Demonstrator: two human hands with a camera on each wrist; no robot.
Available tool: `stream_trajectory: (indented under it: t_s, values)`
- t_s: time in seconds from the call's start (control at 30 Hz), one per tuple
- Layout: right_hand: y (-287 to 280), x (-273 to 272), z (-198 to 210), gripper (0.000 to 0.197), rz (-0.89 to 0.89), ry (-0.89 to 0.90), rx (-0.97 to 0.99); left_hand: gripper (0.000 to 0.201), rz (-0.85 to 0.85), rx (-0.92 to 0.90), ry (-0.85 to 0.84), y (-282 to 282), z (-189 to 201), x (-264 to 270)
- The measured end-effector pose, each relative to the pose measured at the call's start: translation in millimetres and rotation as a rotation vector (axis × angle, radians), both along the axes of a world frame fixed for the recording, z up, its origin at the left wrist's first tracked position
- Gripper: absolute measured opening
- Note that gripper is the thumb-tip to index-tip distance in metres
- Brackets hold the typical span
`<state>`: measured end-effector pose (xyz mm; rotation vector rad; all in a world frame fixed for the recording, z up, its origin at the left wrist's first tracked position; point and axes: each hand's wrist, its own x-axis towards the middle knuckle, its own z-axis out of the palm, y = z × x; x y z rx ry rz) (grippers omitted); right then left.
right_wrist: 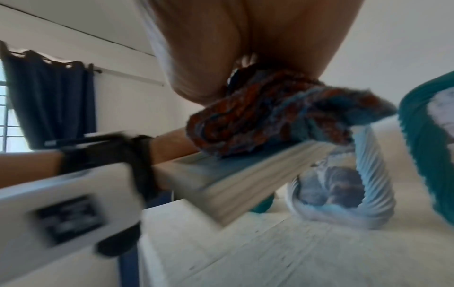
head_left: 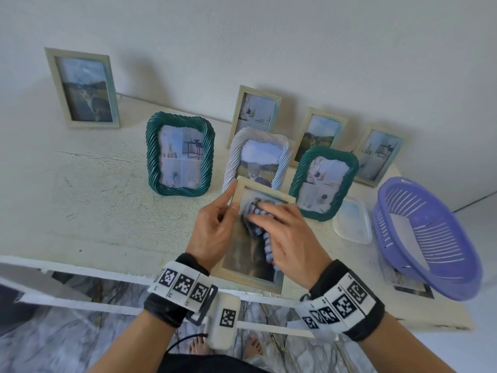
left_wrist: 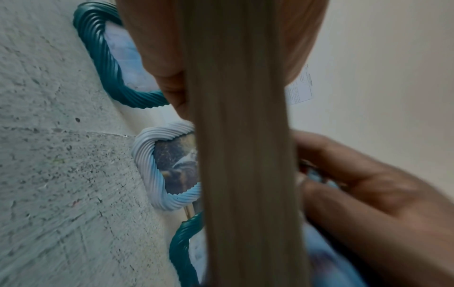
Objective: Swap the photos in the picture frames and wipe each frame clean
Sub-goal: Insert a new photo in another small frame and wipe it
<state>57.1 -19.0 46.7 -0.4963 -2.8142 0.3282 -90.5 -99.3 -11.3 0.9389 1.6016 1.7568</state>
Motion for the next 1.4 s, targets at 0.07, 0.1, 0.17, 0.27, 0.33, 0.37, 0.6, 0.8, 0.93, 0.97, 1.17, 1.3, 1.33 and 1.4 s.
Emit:
stream_trajectory:
  t_s: [0.07,0.1,0.17,0.27,0.33,0.37,0.6,0.8,0.93,0.97,1.17,1.3,1.33,1.4]
  values:
    - [-16.4,5.9,-3.5,0.042,0.08,-0.046,-0.04,0.043,0.034,-0.012,0.032,-0.4,4.8,-3.9]
    - [-22.8,9.5,-5.6,0.045,0.134,-0.072,-0.064,0.044,0.059,-0.02,0.046,-0.2,3.8,-5.8]
    - [-28.0,16.9,-8.7,0.047,0.215,-0.111,-0.102,0.044,0.094,-0.041,0.067,0.7,2.7,-6.0]
    - [-21.5,28.4,-5.9,0.048,0.255,-0.154,-0.089,0.044,0.105,-0.07,0.084,-2.0,5.0,1.1]
    - [-11.8,35.1,-2.0,0.047,0.249,-0.179,-0.036,0.044,0.106,-0.08,0.079,-2.5,5.7,3.9]
    - [-7.2,37.0,0.1,0.045,0.238,-0.183,-0.015,0.044,0.104,-0.082,0.073,-2.0,5.4,4.3]
    - [-0.9,27.7,0.8,0.049,0.019,-0.078,0.038,0.044,0.073,-0.039,0.021,4.0,9.0,10.7]
    - [-20.0,37.3,-3.7,0.043,0.179,-0.097,-0.059,0.043,0.083,-0.058,0.011,8.3,-0.6,9.3]
    - [-10.8,48.7,-3.9,0.033,0.194,-0.199,0.051,0.043,0.092,-0.08,0.072,10.9,-5.4,19.0]
    - [-7.0,51.9,-4.1,0.029,0.178,-0.222,0.084,0.043,0.086,-0.078,0.077,13.0,-5.7,19.8]
    - [12.9,64.9,-1.6,0.028,0.137,-0.192,0.131,0.043,0.088,-0.057,0.06,26.8,-0.5,18.1]
    - [30.0,74.7,12.4,0.041,0.046,-0.04,-0.029,0.048,0.009,-0.054,-0.047,36.1,-6.7,16.8]
    - [36.0,78.1,15.4,0.045,0.01,0.008,-0.077,0.051,0.007,-0.061,-0.067,37.3,-8.6,17.8]
    - [49.7,86.6,17.5,0.045,-0.071,0.1,-0.146,0.052,0.043,-0.052,-0.054,39.1,-11.9,20.4]
